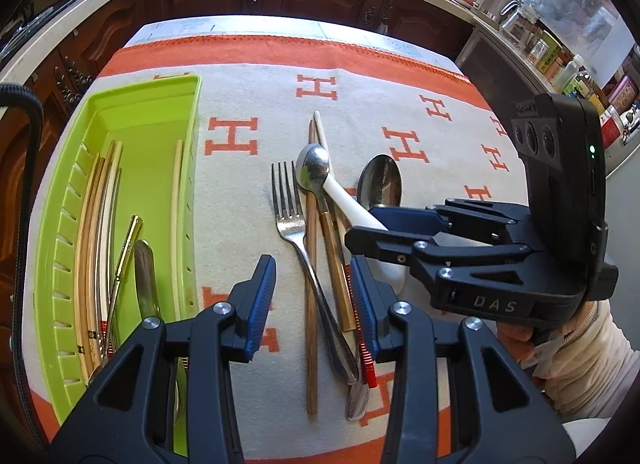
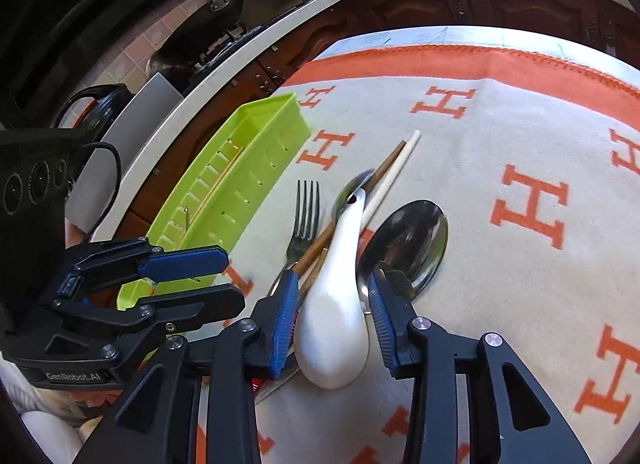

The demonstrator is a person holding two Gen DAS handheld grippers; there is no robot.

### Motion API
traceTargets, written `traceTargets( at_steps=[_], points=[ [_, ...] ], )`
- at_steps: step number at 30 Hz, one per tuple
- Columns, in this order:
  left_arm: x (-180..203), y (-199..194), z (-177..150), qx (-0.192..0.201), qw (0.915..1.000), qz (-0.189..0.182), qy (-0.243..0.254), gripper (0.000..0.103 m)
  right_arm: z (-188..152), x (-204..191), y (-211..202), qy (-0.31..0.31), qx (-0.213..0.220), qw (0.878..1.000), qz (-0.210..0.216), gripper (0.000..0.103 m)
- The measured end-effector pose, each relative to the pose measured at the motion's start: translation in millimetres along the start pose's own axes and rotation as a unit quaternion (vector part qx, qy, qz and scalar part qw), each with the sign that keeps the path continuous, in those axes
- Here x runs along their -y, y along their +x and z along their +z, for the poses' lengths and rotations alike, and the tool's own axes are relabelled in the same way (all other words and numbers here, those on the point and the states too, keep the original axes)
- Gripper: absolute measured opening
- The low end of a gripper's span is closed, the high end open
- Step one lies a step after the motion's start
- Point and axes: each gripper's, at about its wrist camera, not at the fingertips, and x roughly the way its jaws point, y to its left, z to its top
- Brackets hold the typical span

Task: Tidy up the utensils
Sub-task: 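Lower right gripper around the white ceramic spoon handle and close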

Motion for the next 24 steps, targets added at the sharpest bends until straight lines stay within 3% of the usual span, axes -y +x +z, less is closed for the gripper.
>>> traceTargets(
  at_steps=[1,12,16,24],
  points=[
    [-1,0,0,-0.001,1.0,0.0,-0.001,0.035,0,-2,1,-0.009,-0.004,1.0,0.002,0.029],
    [7,-2,-1,0.004,1.0,-0.004,0.007,0.035,-18,-22,-27,-0.033,0.014,0.999,-0.031,0.025],
    [13,0,-3,0.002,0.9999,-0.006,0.011,0.035,-32,-26,-24,-0.042,-0.01,0.998,-0.048,0.023],
    [21,-3,-6,0.005,0.9997,-0.008,0.02,0.035,-44,-18,-16,0.009,-0.044,0.999,0.017,0.023]
  ],
)
